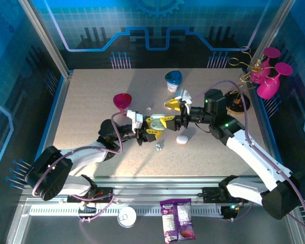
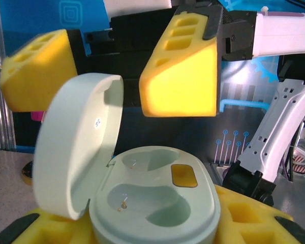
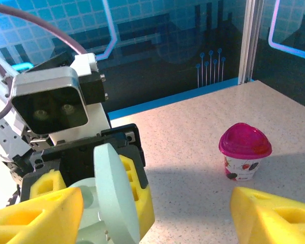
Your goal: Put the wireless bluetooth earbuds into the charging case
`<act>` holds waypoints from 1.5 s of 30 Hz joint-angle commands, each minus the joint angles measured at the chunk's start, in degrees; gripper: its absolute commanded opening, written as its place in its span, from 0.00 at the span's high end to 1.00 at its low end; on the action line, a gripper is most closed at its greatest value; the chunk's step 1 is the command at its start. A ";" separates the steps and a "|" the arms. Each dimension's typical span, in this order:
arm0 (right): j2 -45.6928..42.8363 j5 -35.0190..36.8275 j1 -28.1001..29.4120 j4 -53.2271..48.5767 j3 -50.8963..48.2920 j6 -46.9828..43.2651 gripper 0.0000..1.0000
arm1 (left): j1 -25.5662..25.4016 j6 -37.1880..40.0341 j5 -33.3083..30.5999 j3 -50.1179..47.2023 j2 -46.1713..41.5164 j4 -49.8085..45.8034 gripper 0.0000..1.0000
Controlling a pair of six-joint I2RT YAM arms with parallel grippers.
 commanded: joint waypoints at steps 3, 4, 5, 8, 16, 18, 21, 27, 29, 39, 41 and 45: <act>-1.57 -0.95 0.44 -0.95 1.66 0.52 0.13 | 0.81 3.16 -0.05 -1.79 -1.87 0.05 0.75; -2.12 -1.71 0.49 -0.43 1.33 0.98 0.11 | 1.15 3.27 -0.61 -2.23 -1.87 0.28 0.75; -2.90 -2.04 0.49 0.45 0.86 1.65 0.09 | 1.61 3.21 -0.95 -2.77 -1.79 0.84 0.75; -5.50 0.59 0.32 3.22 -1.50 3.27 0.00 | 3.62 2.31 -0.89 -4.23 -2.13 2.05 0.76; -3.79 14.61 -5.42 3.31 -6.56 14.33 0.04 | 7.22 6.58 -2.58 -8.33 -11.34 -6.82 0.76; -1.52 17.81 -5.28 -1.56 -6.24 13.32 0.08 | 7.22 9.19 -3.61 -8.45 -14.88 -12.17 0.76; 3.07 22.88 -4.90 -8.57 -4.81 14.63 0.11 | 7.22 11.51 -5.18 -8.71 -19.60 -18.24 0.76; 11.70 27.86 0.82 -13.24 -4.03 16.75 0.15 | 7.19 12.69 -6.49 -6.43 -25.88 -26.74 0.76; 15.14 30.66 3.43 -14.78 -3.08 17.33 0.16 | 7.18 12.57 -6.33 -6.06 -26.55 -26.94 0.76; 24.07 29.61 12.49 -13.28 -3.97 23.54 0.38 | 7.17 11.97 -5.40 -5.71 -30.09 -28.18 0.76; 25.98 28.99 12.86 -13.81 -3.25 23.50 0.46 | 7.13 12.16 -5.22 -5.69 -30.13 -28.45 0.75; 29.74 27.17 13.14 -15.85 -0.84 22.82 0.51 | 7.19 12.08 -5.09 -5.70 -29.85 -28.50 0.75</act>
